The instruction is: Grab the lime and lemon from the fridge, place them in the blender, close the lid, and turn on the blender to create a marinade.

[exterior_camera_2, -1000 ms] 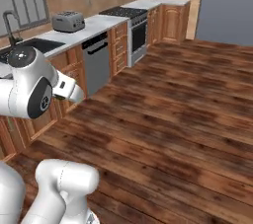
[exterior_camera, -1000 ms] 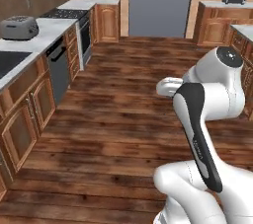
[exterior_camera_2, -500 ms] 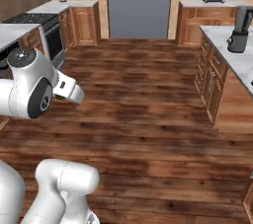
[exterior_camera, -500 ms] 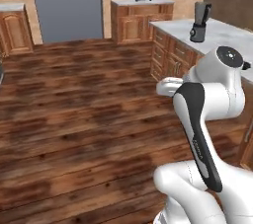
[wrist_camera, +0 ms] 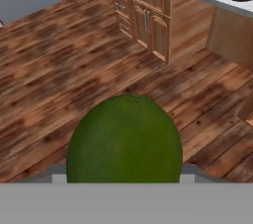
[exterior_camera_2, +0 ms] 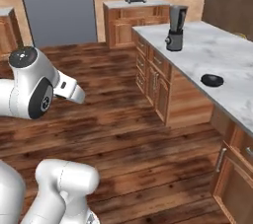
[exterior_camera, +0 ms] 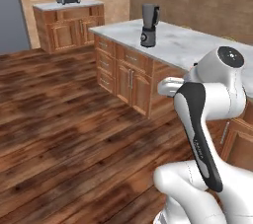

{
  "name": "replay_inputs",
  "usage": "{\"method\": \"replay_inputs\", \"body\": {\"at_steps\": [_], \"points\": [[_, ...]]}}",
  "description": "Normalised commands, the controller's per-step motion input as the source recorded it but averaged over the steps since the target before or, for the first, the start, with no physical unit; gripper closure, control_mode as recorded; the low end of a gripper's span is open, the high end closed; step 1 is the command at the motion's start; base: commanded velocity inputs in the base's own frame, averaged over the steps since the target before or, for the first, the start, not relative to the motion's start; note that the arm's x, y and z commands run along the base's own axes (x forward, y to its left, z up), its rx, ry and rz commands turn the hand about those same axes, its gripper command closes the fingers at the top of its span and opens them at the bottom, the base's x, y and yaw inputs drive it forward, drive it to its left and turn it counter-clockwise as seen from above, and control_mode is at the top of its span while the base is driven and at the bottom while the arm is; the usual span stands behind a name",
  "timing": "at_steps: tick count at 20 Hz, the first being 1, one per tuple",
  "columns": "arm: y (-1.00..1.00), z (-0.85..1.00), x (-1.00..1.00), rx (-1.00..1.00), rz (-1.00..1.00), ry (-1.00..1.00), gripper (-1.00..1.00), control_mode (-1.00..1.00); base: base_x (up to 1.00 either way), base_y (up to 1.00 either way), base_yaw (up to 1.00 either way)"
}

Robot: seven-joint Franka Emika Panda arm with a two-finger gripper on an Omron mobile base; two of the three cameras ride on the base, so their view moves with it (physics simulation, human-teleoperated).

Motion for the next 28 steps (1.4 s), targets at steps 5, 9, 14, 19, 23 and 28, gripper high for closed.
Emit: {"method": "replay_inputs", "body": {"at_steps": [5,9,14,19,23,28], "points": [[0.0,0.0,0.0,0.0,0.0,0.0,1.0,1.0,1.0,0.39,-0.53],[0.0,0.0,0.0,0.0,0.0,0.0,1.0,1.0,1.0,0.42,-0.53],[0.0,0.0,0.0,0.0,0.0,0.0,1.0,1.0,1.0,0.51,-0.51],[0.0,0.0,0.0,0.0,0.0,0.0,1.0,1.0,0.98,0.54,-0.49],[0.0,0.0,0.0,0.0,0.0,0.0,1.0,1.0,0.89,0.5,-0.45],[0.0,0.0,0.0,0.0,0.0,0.0,1.0,1.0,0.83,0.52,-0.41]]}}
